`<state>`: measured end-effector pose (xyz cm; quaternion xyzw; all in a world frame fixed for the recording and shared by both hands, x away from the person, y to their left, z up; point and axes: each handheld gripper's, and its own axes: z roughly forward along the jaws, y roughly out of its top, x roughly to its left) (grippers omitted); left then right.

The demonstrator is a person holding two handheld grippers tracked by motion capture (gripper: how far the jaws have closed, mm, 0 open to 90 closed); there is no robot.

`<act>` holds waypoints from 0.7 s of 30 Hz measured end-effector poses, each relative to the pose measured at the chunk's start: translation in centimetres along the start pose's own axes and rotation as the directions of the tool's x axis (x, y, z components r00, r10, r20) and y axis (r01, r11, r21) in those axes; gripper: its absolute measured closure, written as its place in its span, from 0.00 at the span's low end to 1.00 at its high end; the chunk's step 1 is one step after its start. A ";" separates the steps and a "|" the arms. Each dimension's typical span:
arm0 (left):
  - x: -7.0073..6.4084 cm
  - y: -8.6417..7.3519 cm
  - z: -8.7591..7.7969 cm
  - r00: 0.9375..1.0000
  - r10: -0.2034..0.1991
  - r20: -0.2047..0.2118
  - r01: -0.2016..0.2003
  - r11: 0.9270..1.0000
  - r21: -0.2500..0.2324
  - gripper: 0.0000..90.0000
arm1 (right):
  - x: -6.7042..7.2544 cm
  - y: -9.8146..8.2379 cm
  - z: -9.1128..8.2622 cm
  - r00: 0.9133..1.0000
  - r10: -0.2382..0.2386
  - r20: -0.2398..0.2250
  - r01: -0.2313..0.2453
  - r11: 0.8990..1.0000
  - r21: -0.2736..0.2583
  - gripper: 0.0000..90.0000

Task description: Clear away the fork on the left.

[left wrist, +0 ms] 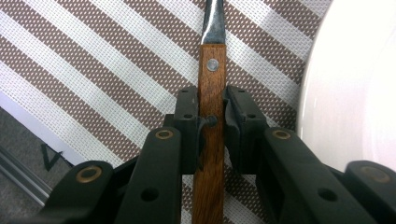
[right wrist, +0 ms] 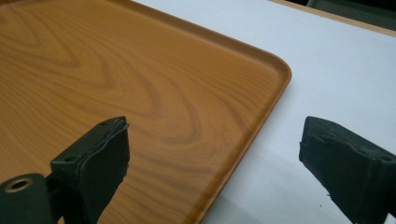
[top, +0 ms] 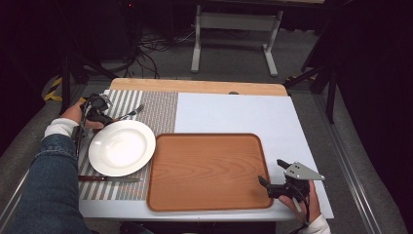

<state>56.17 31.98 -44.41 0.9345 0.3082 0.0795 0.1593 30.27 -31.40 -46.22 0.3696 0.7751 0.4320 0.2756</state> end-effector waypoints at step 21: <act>-0.5 -1.6 -0.4 0.994 -0.054 -0.099 0.042 0.991 -0.126 0.85 | 0.1 -0.1 0.4 1.000 -0.014 -0.012 0.014 1.000 0.028 0.10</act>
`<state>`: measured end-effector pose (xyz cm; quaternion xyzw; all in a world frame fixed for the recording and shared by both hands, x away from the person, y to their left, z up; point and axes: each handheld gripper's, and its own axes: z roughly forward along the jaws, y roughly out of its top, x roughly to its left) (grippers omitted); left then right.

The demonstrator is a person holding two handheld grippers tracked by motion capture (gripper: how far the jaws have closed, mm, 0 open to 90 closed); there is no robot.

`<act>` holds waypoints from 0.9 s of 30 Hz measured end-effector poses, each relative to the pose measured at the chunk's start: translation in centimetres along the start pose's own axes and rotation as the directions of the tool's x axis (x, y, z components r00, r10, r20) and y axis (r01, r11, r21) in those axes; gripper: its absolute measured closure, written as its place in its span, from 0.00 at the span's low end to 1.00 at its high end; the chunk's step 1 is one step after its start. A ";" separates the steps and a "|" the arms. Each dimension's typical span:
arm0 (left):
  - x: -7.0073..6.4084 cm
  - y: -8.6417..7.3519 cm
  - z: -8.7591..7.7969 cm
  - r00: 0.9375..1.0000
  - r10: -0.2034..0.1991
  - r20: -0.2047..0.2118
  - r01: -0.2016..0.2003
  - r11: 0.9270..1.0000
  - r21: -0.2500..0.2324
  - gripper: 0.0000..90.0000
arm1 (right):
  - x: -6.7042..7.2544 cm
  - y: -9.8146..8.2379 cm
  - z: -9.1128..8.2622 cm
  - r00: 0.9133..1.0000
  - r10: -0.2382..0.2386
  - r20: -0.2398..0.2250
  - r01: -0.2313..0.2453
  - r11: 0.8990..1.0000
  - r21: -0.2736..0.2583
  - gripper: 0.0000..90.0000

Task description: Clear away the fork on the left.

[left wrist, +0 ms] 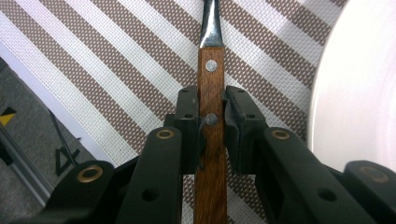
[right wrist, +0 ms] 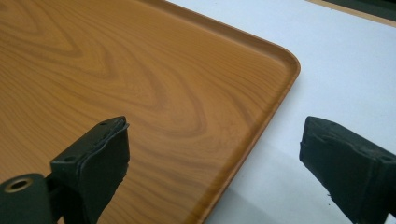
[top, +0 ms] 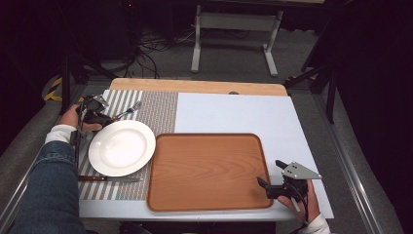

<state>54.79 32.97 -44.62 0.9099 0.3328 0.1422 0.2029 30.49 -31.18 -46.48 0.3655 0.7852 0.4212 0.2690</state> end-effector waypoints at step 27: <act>-1.1 -0.7 -2.4 0.988 -0.098 -0.120 0.067 0.969 -0.239 0.85 | -0.1 0.0 -0.1 1.000 -0.008 0.015 0.008 1.000 -0.011 0.10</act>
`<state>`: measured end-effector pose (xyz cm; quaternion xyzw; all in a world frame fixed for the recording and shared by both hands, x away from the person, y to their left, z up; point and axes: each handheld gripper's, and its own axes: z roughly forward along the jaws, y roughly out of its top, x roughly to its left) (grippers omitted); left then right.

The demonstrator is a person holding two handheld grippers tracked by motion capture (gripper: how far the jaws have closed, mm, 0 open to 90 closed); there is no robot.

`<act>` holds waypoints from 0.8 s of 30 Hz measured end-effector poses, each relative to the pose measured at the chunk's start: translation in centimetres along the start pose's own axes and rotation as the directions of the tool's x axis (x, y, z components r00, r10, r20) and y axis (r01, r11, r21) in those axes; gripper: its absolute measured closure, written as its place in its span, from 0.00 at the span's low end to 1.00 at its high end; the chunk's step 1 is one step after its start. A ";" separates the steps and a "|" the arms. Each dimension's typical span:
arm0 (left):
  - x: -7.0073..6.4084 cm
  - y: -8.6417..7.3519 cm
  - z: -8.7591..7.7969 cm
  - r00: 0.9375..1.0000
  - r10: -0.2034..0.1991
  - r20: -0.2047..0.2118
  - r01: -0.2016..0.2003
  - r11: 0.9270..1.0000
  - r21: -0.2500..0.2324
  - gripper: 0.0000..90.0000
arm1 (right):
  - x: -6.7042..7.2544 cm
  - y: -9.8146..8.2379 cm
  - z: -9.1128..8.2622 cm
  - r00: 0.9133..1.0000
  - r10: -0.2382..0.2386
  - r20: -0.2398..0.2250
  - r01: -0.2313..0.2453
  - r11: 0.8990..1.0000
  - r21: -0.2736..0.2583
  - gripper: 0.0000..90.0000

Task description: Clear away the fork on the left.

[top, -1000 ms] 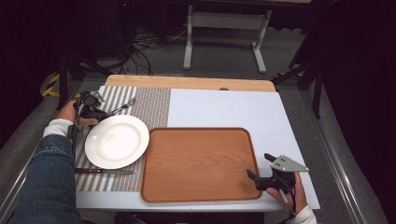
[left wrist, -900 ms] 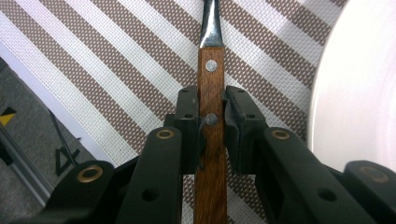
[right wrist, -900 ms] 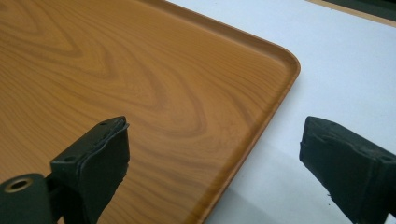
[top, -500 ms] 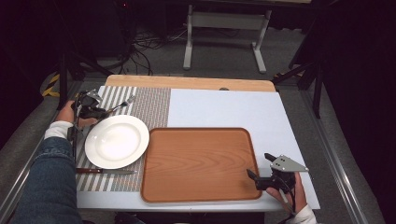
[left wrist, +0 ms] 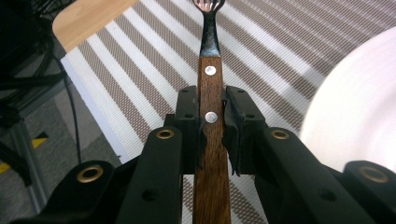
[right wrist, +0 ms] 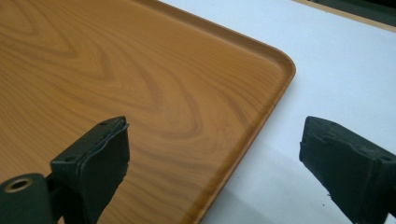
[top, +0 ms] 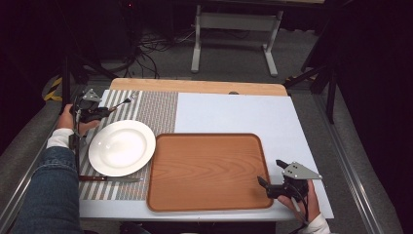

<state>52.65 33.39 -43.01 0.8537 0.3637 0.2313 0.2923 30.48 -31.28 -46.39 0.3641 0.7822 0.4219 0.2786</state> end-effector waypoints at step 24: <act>-3.7 -0.4 -2.8 1.000 0.000 0.000 0.000 0.988 -0.153 0.85 | -0.3 0.7 -1.5 0.996 0.030 0.087 -0.017 0.988 -0.151 0.10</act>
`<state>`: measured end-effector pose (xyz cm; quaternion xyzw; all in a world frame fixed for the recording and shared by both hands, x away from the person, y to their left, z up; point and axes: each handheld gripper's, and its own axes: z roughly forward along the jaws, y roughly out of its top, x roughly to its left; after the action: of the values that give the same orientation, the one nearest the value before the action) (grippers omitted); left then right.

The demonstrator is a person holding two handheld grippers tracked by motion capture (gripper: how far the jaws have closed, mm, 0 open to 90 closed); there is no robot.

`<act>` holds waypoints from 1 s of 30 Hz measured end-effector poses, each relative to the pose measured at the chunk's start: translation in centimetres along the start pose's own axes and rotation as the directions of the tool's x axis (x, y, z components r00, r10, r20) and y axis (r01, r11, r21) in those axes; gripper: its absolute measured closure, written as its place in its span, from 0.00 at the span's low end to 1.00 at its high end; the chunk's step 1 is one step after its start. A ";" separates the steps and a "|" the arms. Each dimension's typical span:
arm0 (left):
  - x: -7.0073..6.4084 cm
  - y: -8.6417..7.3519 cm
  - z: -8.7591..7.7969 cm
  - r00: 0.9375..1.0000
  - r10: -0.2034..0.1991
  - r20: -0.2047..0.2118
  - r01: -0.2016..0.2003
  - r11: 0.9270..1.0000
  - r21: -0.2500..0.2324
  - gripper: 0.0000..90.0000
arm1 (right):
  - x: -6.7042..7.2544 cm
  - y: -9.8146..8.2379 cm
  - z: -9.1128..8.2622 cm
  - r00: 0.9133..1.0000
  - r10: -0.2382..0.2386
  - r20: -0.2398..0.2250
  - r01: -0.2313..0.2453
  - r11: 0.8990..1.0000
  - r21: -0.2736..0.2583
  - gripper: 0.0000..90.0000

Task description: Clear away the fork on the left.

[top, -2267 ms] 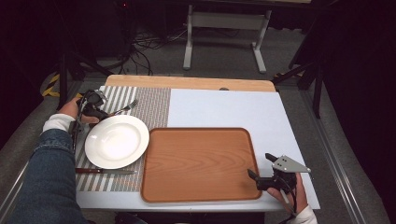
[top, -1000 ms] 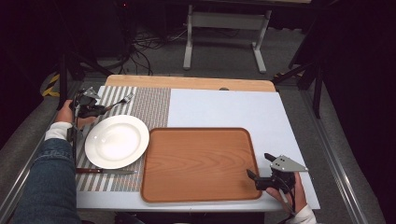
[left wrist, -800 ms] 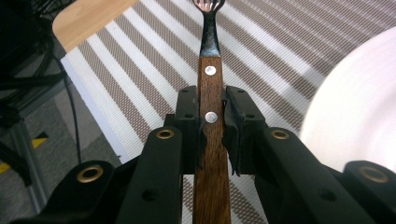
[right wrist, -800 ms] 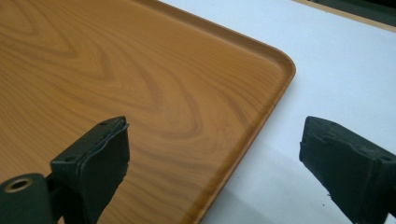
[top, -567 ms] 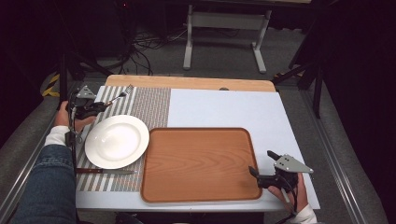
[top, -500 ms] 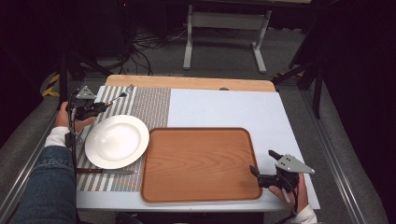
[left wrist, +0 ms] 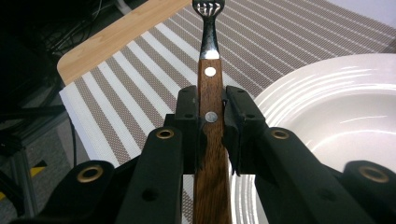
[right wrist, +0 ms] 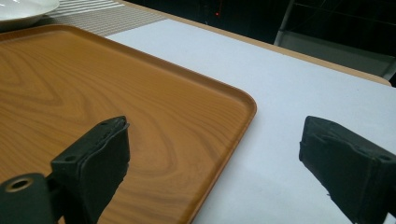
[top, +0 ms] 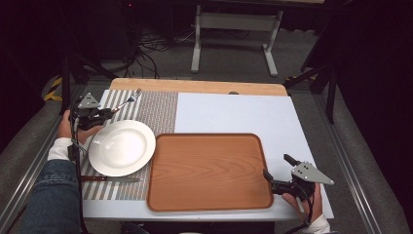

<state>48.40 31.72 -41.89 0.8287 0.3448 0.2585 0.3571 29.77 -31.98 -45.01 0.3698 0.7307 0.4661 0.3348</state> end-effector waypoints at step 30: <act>-7.2 0.0 -2.6 0.996 0.063 0.063 -0.051 0.982 -0.180 0.85 | 0.5 0.1 0.6 1.000 -0.023 -0.015 0.023 1.000 0.014 0.10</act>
<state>42.11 27.37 -41.65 0.8113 0.2839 0.2700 0.4340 30.03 -31.25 -45.24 0.3601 0.7406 0.4600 0.3320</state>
